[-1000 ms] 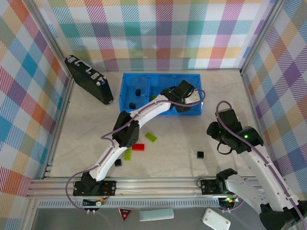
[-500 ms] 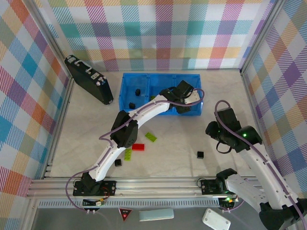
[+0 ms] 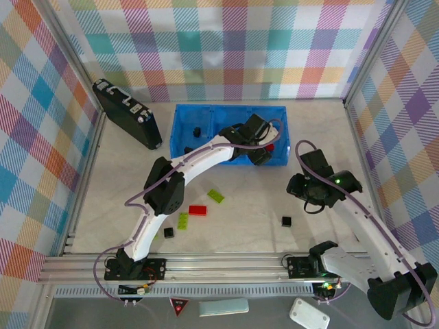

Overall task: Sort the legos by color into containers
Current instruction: Pick up the lego from the center of the table.

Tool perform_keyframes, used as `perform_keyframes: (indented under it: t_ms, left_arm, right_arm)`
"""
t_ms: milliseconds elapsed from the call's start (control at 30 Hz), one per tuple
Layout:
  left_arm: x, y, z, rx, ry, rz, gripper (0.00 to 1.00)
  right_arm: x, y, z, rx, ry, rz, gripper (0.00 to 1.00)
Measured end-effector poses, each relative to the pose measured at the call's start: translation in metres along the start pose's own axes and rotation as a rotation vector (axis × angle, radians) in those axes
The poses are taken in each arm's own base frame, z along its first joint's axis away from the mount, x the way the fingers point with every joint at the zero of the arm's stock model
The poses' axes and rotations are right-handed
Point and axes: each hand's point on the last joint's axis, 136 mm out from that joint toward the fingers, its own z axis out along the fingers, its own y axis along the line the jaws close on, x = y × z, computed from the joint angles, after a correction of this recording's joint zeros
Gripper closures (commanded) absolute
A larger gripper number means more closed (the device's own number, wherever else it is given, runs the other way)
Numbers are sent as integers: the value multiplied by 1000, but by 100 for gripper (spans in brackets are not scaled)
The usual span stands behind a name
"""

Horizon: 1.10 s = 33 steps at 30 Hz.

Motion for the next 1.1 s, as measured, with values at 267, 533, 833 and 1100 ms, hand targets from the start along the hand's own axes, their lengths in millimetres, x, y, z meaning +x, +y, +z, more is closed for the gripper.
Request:
perform_keyframes:
  t_ms: [267, 533, 833, 1100]
  left_arm:
    - [24, 2, -29, 37, 17, -199, 25]
    - [72, 29, -56, 28, 56, -416, 25]
    - [121, 59, -94, -29, 55, -577, 25]
    - [160, 78, -129, -85, 46, -663, 25]
  right_arm:
    - [10, 17, 16, -48, 107, -38, 51]
    - [20, 52, 30, -94, 210, -151, 51]
    - [31, 109, 45, -124, 263, -325, 51]
    - [52, 162, 66, -121, 312, -482, 51]
